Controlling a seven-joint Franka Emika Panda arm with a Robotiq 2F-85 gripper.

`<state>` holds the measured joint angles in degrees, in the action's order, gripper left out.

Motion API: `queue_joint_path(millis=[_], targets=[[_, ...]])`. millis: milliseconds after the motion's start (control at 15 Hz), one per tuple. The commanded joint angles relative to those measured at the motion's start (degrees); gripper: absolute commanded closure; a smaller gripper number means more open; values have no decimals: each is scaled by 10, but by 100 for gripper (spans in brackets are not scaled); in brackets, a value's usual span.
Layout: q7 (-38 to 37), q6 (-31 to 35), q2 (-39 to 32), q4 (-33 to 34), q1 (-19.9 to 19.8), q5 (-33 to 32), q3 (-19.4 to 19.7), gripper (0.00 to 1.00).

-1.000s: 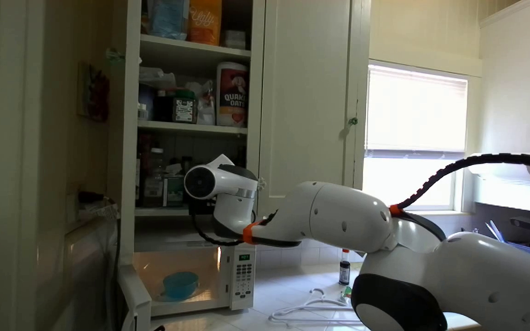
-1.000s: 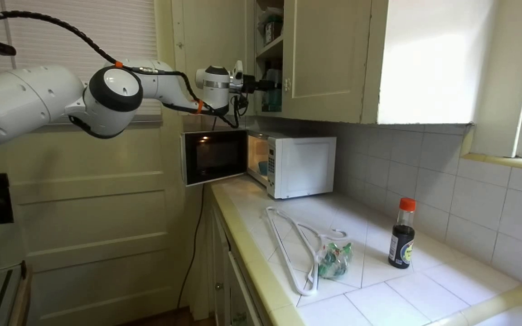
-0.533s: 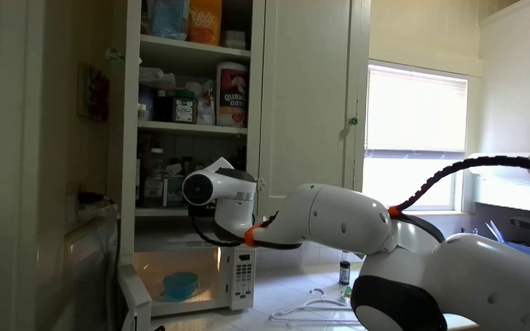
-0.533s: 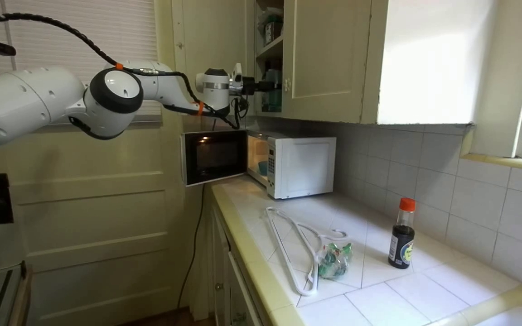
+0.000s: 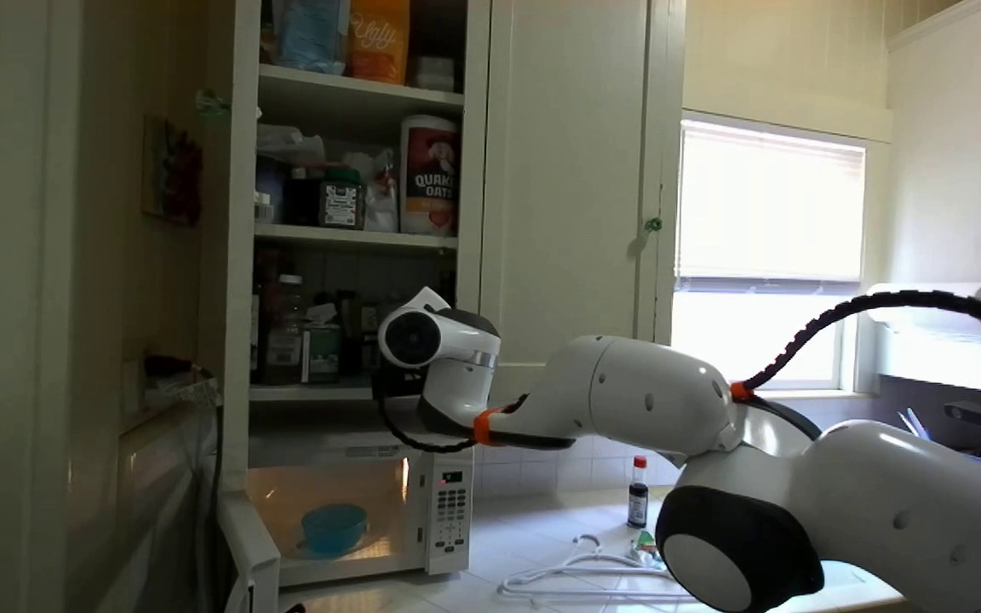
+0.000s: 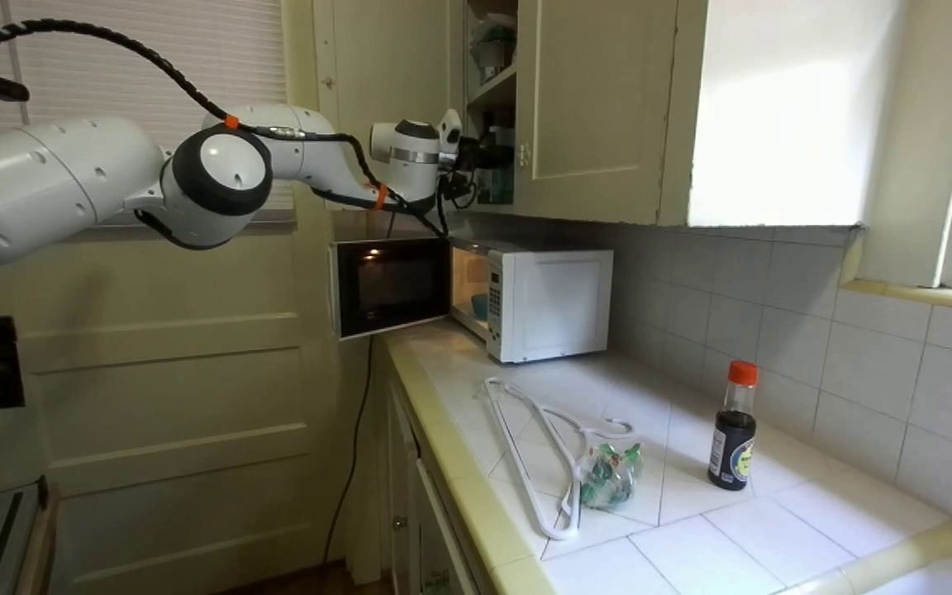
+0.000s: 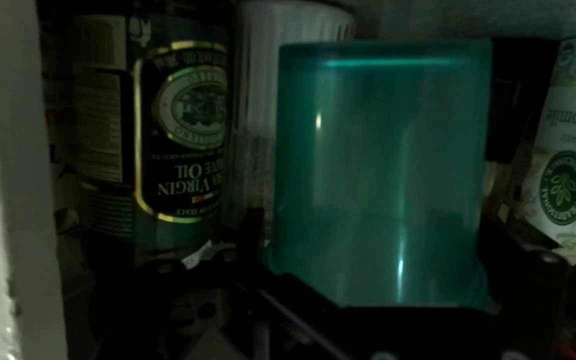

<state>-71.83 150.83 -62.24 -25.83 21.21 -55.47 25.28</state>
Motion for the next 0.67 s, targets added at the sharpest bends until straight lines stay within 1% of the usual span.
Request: queue_joint_path(millis=[0,133,333,400,600], targets=[[88,36,1,0,-21,24,-41,29],[136,41,-3,0,-28,39,-61,29],[186,34,-7,2,-28,67,-74,29],[196,33,-6,0,-27,76,-75,1],[216,31,-5,1,-28,104,-71,0]])
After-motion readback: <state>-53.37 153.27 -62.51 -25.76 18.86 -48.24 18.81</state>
